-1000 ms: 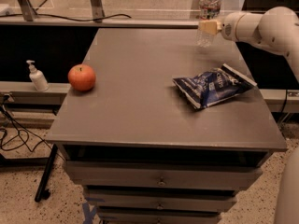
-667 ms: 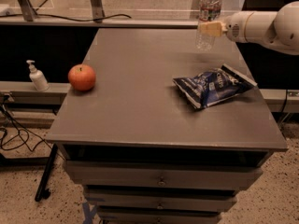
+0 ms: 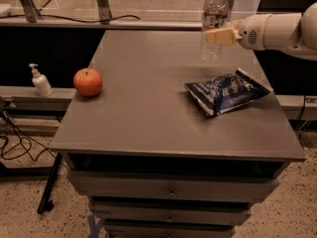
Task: Move water bottle near blue chip bag
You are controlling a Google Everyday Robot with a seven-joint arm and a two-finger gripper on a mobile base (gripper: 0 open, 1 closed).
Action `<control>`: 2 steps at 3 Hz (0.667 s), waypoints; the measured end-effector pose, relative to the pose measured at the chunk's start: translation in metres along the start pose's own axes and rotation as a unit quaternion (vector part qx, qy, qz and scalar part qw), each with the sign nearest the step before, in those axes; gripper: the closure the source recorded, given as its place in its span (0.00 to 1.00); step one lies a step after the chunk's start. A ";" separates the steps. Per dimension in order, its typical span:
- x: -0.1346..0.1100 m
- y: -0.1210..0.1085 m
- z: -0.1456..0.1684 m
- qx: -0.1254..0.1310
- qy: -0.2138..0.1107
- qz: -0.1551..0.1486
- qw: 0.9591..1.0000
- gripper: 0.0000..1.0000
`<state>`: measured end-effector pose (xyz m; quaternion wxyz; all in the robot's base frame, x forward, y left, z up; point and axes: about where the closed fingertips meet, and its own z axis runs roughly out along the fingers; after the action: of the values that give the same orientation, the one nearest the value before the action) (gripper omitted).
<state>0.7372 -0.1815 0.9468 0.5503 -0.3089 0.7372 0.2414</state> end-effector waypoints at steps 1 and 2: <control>0.001 0.026 0.009 -0.046 -0.020 -0.002 0.999 1.00; 0.006 0.047 0.019 -0.084 -0.029 -0.017 0.996 1.00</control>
Offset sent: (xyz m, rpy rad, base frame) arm -0.0352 0.0617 -0.0162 0.0632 -0.0590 0.2606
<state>0.7149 -0.1373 0.9370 0.5477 -0.3591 0.6925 0.3025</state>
